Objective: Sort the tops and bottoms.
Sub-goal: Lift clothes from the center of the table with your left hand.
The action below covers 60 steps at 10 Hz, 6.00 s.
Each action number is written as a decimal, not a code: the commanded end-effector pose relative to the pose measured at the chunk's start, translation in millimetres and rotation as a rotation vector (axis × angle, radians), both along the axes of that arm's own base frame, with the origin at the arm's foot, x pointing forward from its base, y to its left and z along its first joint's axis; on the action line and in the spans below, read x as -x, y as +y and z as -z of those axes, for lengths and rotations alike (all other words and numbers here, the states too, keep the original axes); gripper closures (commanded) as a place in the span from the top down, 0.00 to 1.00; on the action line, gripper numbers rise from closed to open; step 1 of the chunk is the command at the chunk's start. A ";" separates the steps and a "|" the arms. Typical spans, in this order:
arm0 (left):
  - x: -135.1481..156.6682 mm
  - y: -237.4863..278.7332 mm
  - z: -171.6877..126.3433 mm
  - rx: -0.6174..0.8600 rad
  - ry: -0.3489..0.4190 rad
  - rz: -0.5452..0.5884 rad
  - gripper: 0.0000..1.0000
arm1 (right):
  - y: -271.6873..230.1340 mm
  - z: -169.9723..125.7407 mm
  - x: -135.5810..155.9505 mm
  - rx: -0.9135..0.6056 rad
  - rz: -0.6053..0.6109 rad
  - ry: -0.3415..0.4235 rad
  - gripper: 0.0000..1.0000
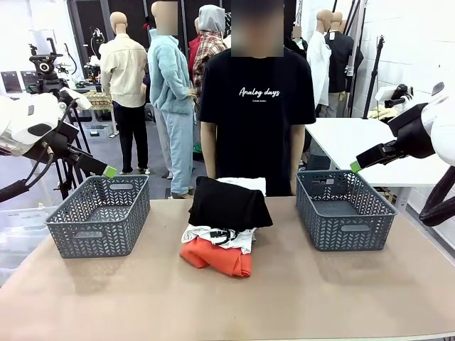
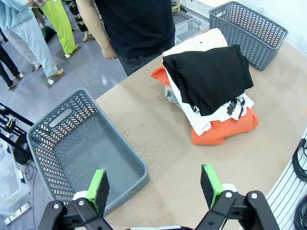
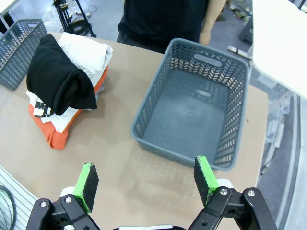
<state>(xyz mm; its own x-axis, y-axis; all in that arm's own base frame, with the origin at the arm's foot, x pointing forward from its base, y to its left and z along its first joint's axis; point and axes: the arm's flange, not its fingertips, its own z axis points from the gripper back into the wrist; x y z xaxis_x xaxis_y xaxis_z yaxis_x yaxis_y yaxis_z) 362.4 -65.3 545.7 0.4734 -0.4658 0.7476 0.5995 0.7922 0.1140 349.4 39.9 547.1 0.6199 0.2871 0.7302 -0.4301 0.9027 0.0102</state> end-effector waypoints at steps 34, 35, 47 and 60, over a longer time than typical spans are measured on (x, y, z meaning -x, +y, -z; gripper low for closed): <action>-165.6 -327.3 -12.1 -0.353 0.314 -0.013 1.00 | 0.6 0.3 -0.5 -0.016 0.004 0.001 1.00; -173.3 -328.8 -3.3 -0.354 0.344 -0.033 1.00 | 0.6 0.3 -0.5 -0.016 0.004 0.001 1.00; -189.9 -329.6 73.5 -0.334 0.495 -0.045 1.00 | 0.6 0.3 -0.5 -0.016 0.004 0.001 1.00; -203.2 -331.4 88.0 -0.353 0.527 -0.069 1.00 | 0.6 0.3 -0.5 -0.016 0.004 0.001 1.00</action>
<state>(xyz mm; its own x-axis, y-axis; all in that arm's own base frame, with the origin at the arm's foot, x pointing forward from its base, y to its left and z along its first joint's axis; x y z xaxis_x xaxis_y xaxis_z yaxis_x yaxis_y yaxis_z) 558.9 -394.8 456.6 0.7643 -0.6131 0.2001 0.6103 0.7878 0.0828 348.8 40.1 547.8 0.6185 0.2881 0.7310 -0.4291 0.9032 0.0071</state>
